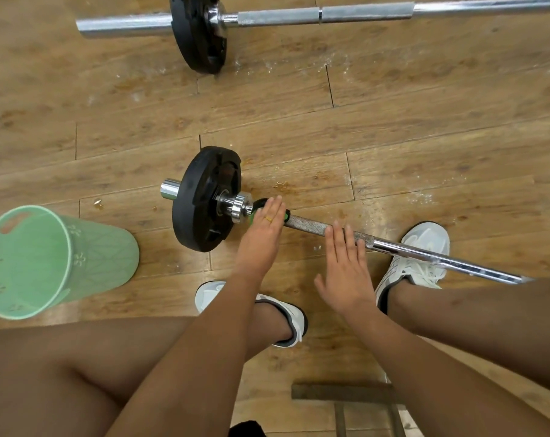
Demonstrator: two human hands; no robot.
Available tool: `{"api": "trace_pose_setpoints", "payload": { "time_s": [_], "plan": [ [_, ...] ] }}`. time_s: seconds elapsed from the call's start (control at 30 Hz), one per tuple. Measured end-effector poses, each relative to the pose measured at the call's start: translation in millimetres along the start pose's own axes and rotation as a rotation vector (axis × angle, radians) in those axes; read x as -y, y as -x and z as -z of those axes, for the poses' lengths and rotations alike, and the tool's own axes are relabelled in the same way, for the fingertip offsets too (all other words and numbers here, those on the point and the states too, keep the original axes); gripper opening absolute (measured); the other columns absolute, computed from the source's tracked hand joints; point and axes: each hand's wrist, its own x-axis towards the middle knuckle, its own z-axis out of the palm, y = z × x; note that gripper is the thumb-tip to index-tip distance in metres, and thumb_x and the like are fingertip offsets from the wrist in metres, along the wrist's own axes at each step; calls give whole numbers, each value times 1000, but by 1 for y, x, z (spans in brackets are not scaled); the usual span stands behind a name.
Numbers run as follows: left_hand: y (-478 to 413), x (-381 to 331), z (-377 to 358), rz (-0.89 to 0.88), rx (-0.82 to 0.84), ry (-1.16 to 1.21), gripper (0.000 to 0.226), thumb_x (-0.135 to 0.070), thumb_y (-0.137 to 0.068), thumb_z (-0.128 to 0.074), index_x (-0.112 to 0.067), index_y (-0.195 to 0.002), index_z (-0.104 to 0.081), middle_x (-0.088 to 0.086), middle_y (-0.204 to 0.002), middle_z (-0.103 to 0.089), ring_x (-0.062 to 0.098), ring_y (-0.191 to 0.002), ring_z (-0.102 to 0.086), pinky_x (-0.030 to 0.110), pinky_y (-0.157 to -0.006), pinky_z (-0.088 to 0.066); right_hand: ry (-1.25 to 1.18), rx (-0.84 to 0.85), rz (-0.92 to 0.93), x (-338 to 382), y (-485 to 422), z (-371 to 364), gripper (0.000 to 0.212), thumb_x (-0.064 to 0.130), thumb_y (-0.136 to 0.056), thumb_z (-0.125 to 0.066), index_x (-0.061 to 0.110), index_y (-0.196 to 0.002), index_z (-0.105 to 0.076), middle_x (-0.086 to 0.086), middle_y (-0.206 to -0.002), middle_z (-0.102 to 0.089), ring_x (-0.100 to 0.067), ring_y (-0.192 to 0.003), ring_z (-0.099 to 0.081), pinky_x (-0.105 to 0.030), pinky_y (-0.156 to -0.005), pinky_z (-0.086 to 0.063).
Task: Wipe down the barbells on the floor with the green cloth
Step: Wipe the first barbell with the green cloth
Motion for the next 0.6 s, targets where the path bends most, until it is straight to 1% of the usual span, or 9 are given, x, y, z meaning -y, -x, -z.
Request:
{"api": "trace_pose_setpoints", "payload": {
  "time_s": [0.1, 0.17, 0.23, 0.3, 0.33, 0.37, 0.47, 0.5, 0.6],
  "plan": [
    [0, 9, 4, 126, -56, -2, 71, 11, -96, -49, -10, -159, -23, 5, -168, -20, 19, -155, -14, 31, -120, -28, -1, 26, 8, 0, 5, 0, 100, 41, -96, -45, 11, -150, 34, -9, -157, 40, -27, -145, 37, -47, -122, 15],
    [5, 5, 4, 183, -71, 15, 68, 9, -98, -49, -9, -159, -25, 5, -167, -20, 21, -155, -14, 31, -120, -27, -6, 31, 12, 1, 8, 0, 100, 40, -96, -45, 11, -149, 34, -8, -157, 40, -26, -145, 37, -46, -122, 16],
    [7, -1, 2, 87, -38, 6, 68, 11, -96, -48, -8, -158, -27, 6, -167, -21, 22, -155, -14, 34, -123, -21, -14, 33, 16, 2, 10, -1, 99, 40, -97, -45, 12, -150, 34, -8, -157, 40, -26, -145, 37, -46, -122, 15],
    [7, -2, 4, -100, 41, -67, 75, 16, -92, -45, -9, -159, -23, 7, -168, -18, 19, -156, -11, 33, -125, -7, -7, 36, 22, 2, 13, -1, 99, 40, -97, -45, 12, -150, 33, -7, -157, 40, -26, -145, 37, -46, -122, 15],
    [5, 3, 6, -157, 60, -93, 77, 17, -91, -45, -9, -159, -22, 7, -168, -18, 19, -156, -11, 31, -123, -3, -3, 38, 26, 1, 13, -1, 99, 39, -97, -46, 12, -150, 33, -7, -157, 40, -25, -145, 37, -45, -123, 14],
    [2, 9, 8, -149, 66, -105, 77, 17, -91, -45, -10, -160, -22, 7, -168, -19, 18, -155, -13, 29, -121, -3, -2, 45, 30, 0, 14, 0, 99, 37, -97, -46, 13, -150, 33, -6, -157, 40, -25, -145, 37, -45, -123, 14],
    [0, 20, 13, 45, 31, -80, 71, 11, -96, -47, -11, -160, -23, 4, -168, -19, 18, -155, -13, 27, -122, -11, -11, 56, 35, -2, 16, 2, 98, 35, -97, -47, 14, -151, 32, -5, -158, 39, -24, -145, 36, -44, -123, 13],
    [0, 17, 13, 60, 37, -76, 69, 10, -98, -46, -11, -160, -22, 3, -168, -18, 17, -155, -12, 29, -123, -12, -16, 57, 34, -2, 15, 4, 98, 34, -97, -48, 15, -151, 32, -4, -158, 39, -23, -146, 36, -43, -123, 13],
    [1, 1, 7, -13, 79, -48, 65, 7, -101, -43, -11, -160, -22, 2, -168, -17, 17, -156, -9, 33, -126, -13, -53, 64, 49, -3, 15, 12, 94, 32, -98, -47, 16, -154, 27, -4, -161, 33, -21, -148, 32, -42, -124, 11]
  ]
}}
